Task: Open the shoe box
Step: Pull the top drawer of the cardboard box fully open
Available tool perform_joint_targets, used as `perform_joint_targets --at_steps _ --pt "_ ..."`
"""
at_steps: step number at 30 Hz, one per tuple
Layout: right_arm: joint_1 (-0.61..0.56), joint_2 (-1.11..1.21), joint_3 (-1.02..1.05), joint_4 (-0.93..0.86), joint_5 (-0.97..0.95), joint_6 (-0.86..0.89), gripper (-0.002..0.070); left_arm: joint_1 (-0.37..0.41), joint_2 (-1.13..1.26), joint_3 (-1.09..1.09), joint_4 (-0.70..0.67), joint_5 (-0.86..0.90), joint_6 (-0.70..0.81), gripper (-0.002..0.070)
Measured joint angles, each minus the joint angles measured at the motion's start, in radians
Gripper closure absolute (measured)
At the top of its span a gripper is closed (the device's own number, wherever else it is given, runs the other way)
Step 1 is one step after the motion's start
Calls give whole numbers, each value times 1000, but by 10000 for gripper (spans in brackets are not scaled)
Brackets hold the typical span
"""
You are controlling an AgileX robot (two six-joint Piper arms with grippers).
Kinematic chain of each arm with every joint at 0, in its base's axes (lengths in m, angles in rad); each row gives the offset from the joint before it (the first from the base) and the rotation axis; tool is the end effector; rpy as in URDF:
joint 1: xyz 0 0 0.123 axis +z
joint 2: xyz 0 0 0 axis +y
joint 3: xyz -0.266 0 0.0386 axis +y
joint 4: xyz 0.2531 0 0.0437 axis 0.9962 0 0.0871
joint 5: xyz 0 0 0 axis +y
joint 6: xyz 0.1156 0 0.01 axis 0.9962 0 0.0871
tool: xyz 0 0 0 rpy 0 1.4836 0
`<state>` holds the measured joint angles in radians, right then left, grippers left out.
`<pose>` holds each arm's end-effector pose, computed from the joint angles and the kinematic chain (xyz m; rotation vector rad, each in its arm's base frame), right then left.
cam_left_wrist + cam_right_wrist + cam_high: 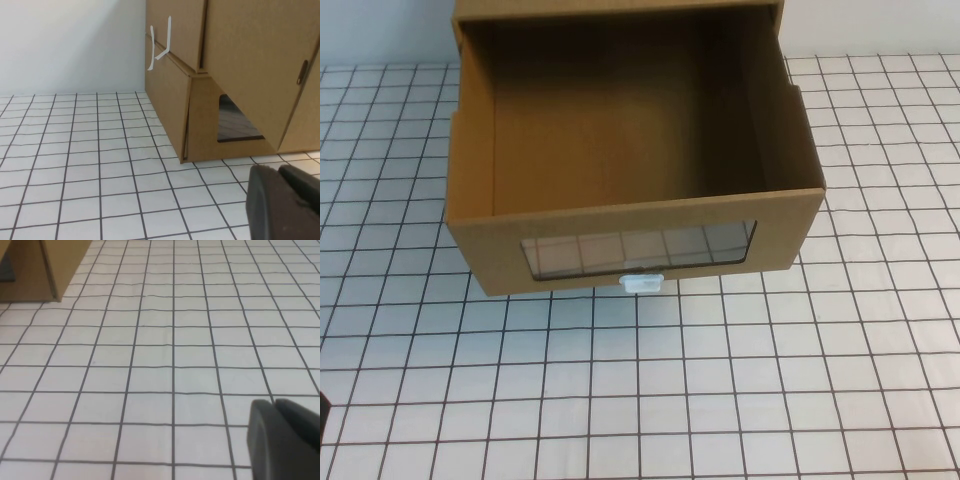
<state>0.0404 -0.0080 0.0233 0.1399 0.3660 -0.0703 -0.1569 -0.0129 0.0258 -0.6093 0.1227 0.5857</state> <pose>0.0981 0.0098 0.1660 -0.0160 1.8628 0.1163 0.1003 -0.0242 0.1954 0.1639 1.5922 -0.1935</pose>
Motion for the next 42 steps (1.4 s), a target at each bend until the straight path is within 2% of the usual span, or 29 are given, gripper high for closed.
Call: perform_joint_targets --at_steps 22,25,29,31,38,42 --pt "0 0 0 6 5 0 689 0 0 0 6 -24 1 677" --pt "0 0 0 6 5 0 690 0 0 0 110 -75 -35 677" --pt "0 0 0 6 5 0 689 20 0 0 468 -91 -299 677" --pt "0 0 0 6 5 0 689 36 0 0 547 -56 -382 677" --pt "0 0 0 6 7 0 689 49 0 0 609 224 -456 677" --pt "0 0 0 6 7 0 690 49 0 0 621 238 -464 677"
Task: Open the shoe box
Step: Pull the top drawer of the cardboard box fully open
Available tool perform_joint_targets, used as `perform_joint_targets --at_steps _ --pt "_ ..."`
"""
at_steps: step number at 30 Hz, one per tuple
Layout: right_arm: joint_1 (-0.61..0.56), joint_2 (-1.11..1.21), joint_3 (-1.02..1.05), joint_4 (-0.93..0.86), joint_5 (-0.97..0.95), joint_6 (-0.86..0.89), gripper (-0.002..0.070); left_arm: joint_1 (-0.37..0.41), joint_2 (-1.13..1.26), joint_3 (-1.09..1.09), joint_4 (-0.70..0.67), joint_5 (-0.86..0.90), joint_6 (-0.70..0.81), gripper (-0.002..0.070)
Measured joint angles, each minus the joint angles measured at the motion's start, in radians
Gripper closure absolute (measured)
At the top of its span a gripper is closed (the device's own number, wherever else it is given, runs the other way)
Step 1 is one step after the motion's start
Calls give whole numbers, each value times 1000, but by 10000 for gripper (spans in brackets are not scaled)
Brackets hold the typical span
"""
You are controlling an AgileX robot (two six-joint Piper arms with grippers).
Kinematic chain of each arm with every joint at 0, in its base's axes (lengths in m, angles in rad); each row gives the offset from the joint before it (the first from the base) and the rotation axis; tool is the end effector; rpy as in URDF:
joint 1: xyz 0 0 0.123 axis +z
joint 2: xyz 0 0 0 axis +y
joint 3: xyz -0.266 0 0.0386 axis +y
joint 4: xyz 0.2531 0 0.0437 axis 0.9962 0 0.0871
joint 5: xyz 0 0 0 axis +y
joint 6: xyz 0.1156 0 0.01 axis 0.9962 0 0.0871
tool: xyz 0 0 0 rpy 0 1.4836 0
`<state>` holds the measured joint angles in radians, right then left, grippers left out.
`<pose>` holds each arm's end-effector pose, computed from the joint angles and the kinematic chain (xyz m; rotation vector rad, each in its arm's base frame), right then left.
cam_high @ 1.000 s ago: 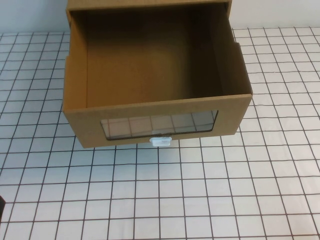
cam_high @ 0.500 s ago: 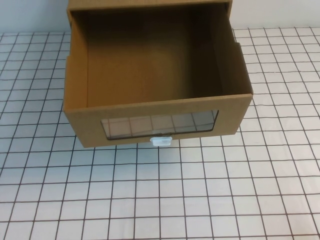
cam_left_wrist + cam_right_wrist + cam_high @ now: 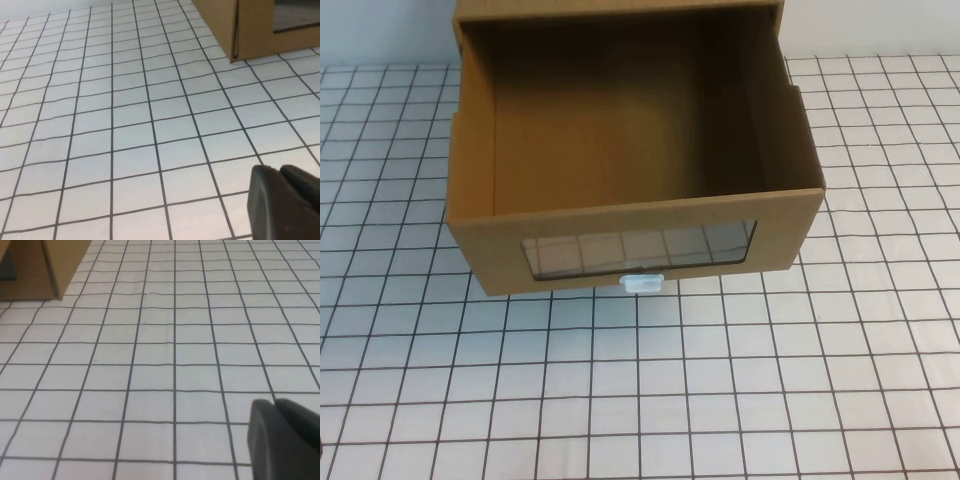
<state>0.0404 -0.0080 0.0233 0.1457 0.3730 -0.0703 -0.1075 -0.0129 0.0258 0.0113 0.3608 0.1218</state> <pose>0.0979 0.0101 0.1652 -0.0131 1.8696 0.1226 0.0979 -0.0101 0.1657 0.2195 1.8443 0.0210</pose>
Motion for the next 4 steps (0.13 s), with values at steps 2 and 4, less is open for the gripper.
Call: perform_joint_targets --at_steps 2,4 --pt "0 0 0 0 0 0 689 0 0 0 0 1 0 677" --pt "0 0 0 0 0 0 689 0 0 0 1 1 0 677"
